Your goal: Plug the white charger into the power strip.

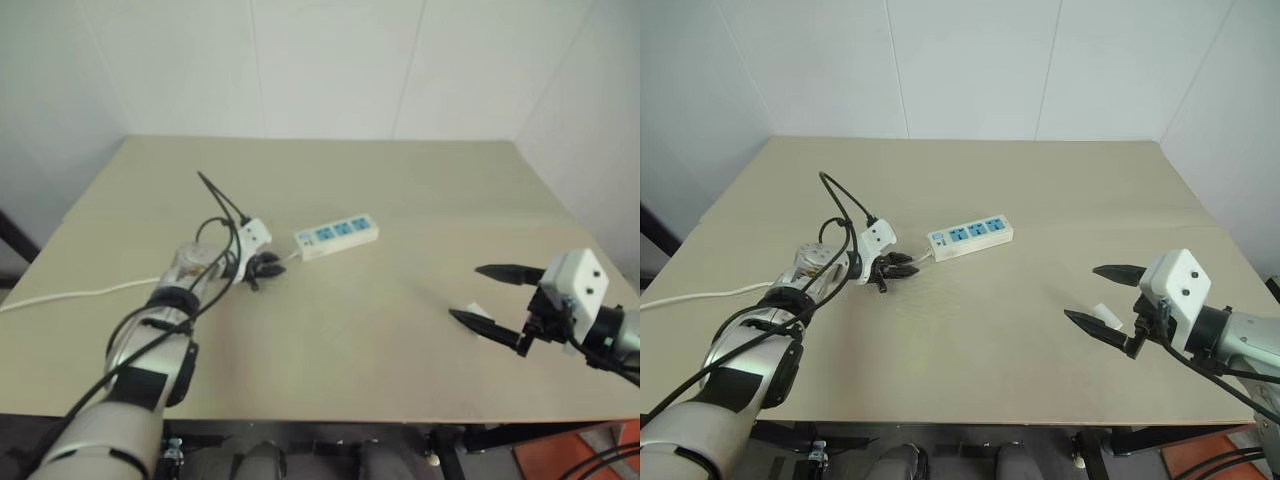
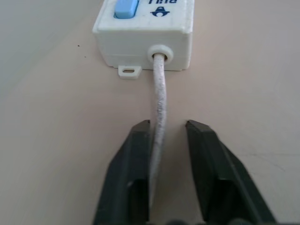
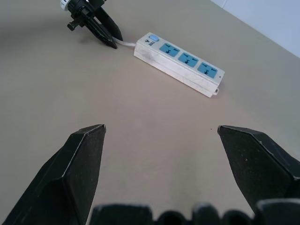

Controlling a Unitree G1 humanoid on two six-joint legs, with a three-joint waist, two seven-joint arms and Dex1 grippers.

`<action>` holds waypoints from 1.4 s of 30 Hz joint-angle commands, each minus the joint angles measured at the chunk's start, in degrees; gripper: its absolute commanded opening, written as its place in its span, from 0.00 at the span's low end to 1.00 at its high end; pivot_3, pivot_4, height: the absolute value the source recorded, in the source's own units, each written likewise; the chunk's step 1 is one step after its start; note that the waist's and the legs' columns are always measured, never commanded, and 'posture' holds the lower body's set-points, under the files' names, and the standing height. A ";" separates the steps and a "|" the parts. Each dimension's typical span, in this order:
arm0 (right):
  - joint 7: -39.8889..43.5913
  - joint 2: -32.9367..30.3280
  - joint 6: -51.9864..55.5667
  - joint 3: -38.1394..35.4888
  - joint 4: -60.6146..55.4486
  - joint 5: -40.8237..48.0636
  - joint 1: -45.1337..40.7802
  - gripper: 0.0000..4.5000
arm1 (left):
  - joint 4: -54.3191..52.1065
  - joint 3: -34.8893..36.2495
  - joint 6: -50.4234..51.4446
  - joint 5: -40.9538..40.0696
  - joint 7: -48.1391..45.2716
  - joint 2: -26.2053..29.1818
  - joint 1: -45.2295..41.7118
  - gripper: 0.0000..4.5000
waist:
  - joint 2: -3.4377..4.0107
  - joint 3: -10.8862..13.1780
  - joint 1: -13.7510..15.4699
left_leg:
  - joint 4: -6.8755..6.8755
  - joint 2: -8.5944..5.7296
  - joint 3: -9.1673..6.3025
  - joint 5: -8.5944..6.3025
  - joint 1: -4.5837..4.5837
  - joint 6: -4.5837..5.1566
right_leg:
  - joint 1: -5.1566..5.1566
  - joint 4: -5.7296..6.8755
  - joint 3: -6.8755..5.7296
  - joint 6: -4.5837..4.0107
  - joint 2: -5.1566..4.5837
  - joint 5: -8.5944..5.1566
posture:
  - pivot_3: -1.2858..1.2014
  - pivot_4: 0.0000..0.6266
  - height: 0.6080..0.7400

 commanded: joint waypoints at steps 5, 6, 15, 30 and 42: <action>0.37 -0.48 -0.51 -0.30 -0.25 1.04 -1.57 1.00 | -8.26 0.16 -1.86 -1.11 -13.23 4.45 8.09 0.00 | 0.05 -0.03 -1.00 | -0.01 0.01 0.01 -0.03 0.01 0.03 | 0.00 -0.01 0.01 -0.04 -0.01 0.02 | 0.52 0.24 1.00; 0.43 -0.48 -0.51 -0.29 -0.25 1.04 -1.57 1.00 | -12.06 0.48 -2.02 -2.69 -16.36 5.15 10.36 0.00 | 0.07 -0.04 -1.13 | -0.02 0.01 0.02 -0.05 0.01 0.07 | 0.00 -0.03 0.02 -0.11 -0.01 0.06 | 0.52 0.24 1.00; 1.26 -0.50 -0.69 1.01 0.88 0.81 -2.46 1.00 | -50.03 3.64 7.42 -16.97 -27.98 12.33 34.45 0.00 | 0.12 -0.06 -0.90 | -0.03 0.14 0.05 -0.15 0.01 0.14 | 0.00 -0.06 0.02 -0.40 -0.01 0.21 | 0.52 0.24 1.00; 1.45 -0.73 0.05 0.80 0.12 1.43 -2.31 1.00 | -62.86 9.81 15.53 -25.89 -21.09 13.14 35.43 0.99 | 0.09 -0.04 0.43 | -0.01 0.19 0.08 -0.15 -0.02 0.14 | -0.01 -0.13 -0.01 -0.15 0.02 0.04 | 0.52 0.24 1.00; 0.62 -0.86 0.84 -0.35 -1.54 2.60 -1.28 1.00 | -54.72 3.20 4.32 -19.14 -11.53 -2.15 36.16 0.99 | 0.09 -0.04 0.33 | 0.00 0.12 0.06 -0.16 -0.04 0.16 | -0.02 -0.17 0.01 -0.42 0.03 0.23 | 0.52 0.24 1.00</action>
